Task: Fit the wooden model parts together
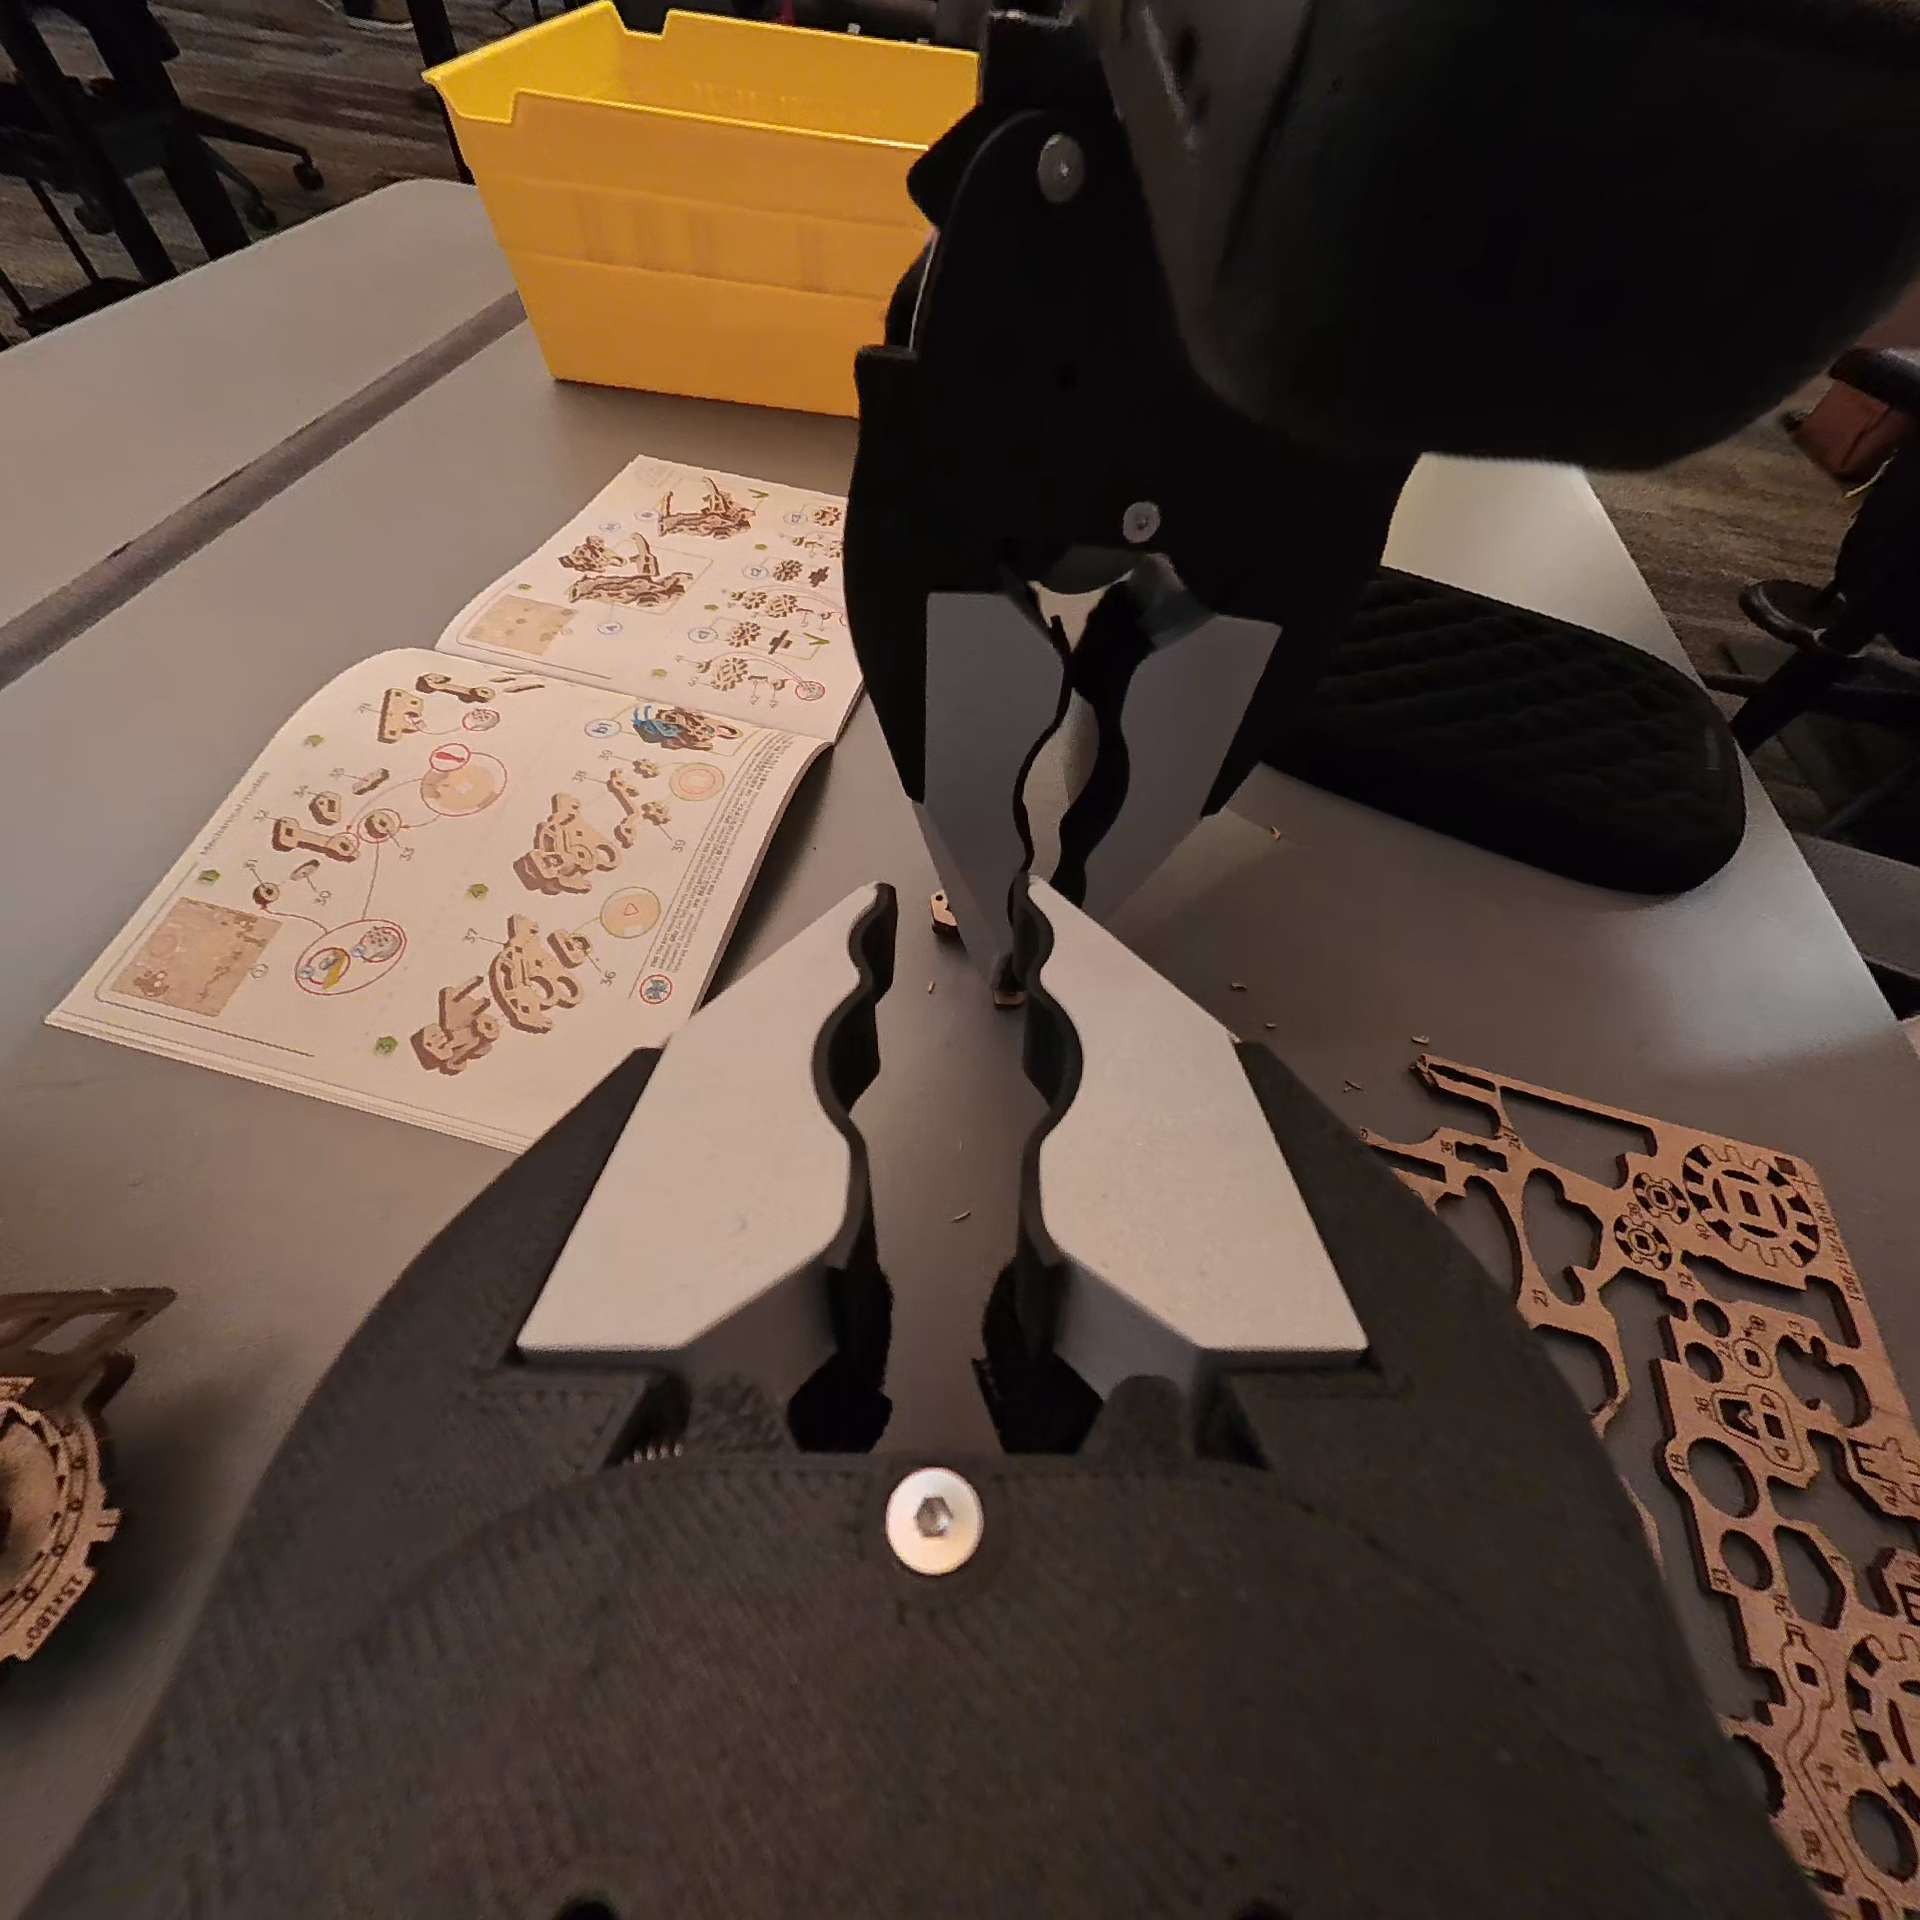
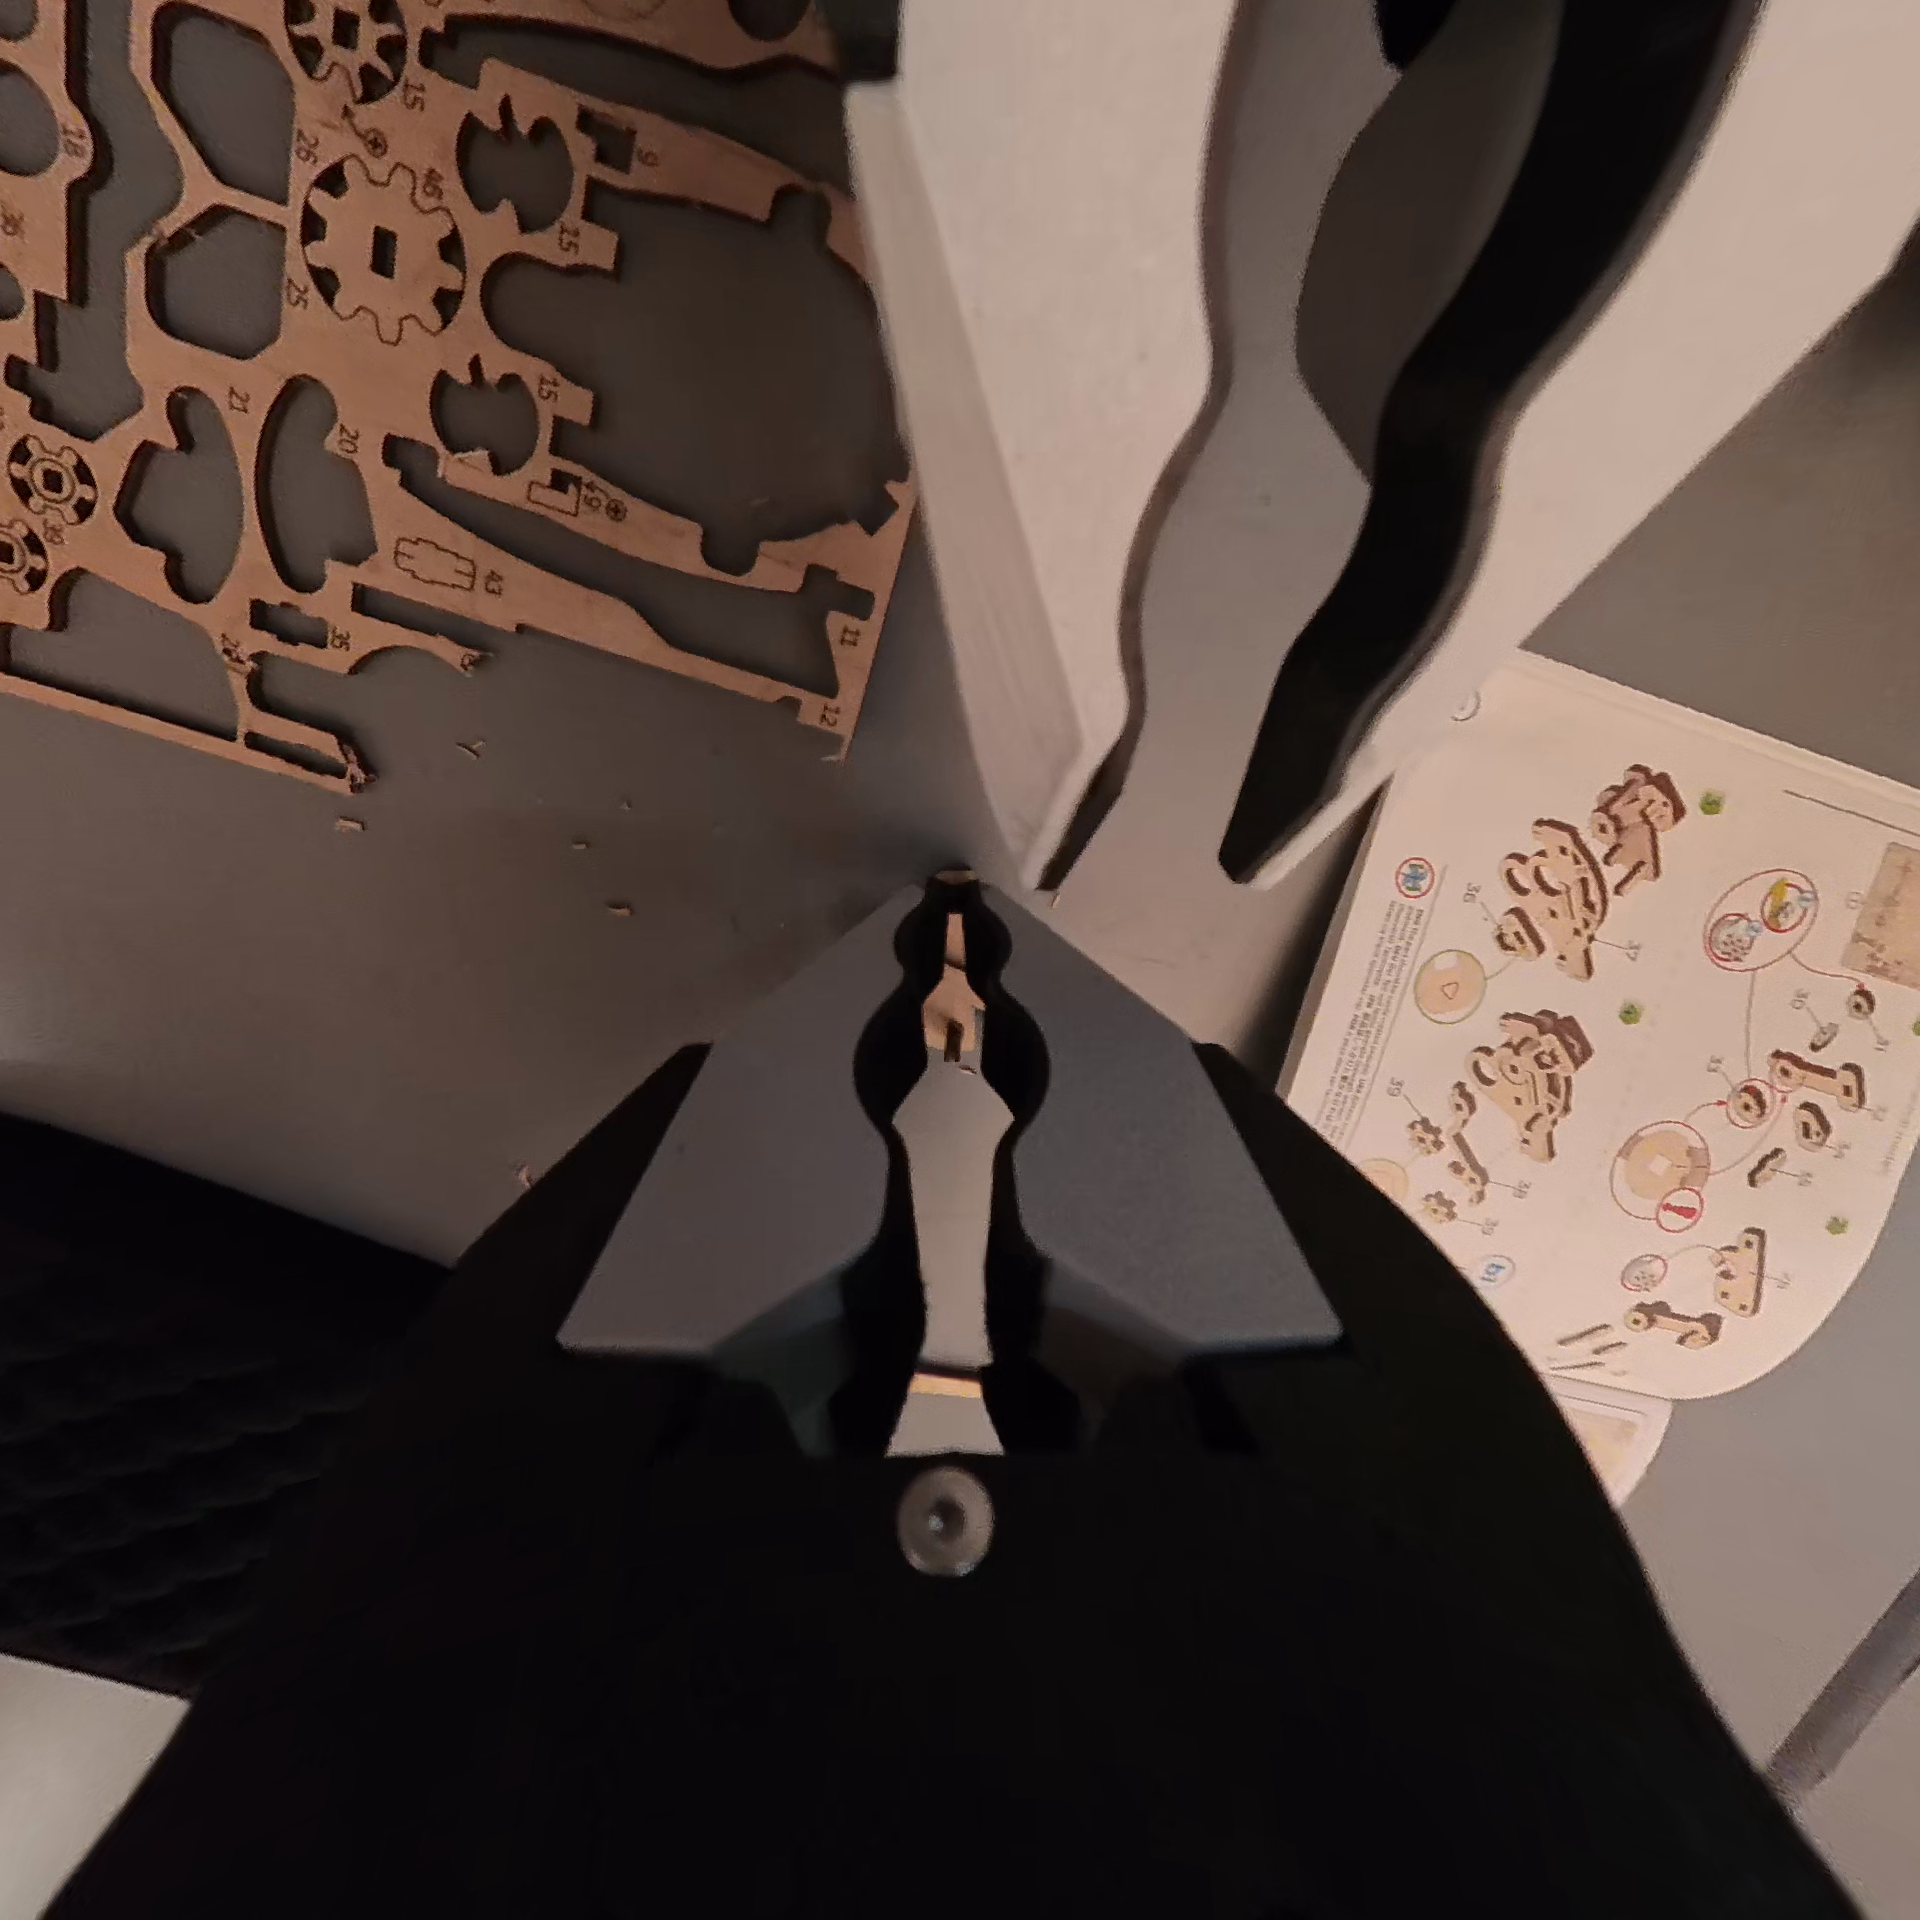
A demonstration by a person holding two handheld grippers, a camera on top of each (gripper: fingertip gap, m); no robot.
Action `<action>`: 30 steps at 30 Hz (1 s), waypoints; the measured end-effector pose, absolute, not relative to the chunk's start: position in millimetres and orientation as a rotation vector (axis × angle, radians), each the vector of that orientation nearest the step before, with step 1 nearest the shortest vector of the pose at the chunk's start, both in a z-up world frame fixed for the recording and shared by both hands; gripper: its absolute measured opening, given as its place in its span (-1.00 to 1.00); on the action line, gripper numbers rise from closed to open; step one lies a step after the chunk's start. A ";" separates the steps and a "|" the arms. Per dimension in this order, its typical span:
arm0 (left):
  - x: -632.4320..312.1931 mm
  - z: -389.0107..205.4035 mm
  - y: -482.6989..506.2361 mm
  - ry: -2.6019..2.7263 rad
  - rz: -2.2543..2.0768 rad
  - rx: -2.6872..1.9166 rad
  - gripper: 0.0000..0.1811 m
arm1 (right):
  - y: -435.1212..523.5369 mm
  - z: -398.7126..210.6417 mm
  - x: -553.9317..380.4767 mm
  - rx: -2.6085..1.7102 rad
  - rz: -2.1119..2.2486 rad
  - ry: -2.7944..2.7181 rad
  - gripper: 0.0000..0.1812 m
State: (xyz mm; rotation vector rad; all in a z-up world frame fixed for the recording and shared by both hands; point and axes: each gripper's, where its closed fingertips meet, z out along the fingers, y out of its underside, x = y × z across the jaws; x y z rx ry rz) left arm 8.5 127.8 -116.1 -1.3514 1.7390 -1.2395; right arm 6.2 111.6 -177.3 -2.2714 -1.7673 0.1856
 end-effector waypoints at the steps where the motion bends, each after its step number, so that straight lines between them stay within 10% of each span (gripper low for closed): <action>1: 8.4 -115.9 128.1 1.737 -1.241 -1.352 -0.78 | 112.8 -177.9 6.3 -2.262 0.180 -1.755 -0.98; 4: 8.0 -114.6 129.0 1.726 -1.260 -1.360 -0.77 | 113.9 -174.3 3.7 -2.239 0.194 -1.710 -0.75; 30: 8.4 -122.5 126.6 1.756 -1.271 -1.386 -0.78 | 103.8 -164.8 22.2 -2.194 0.166 -1.826 -0.92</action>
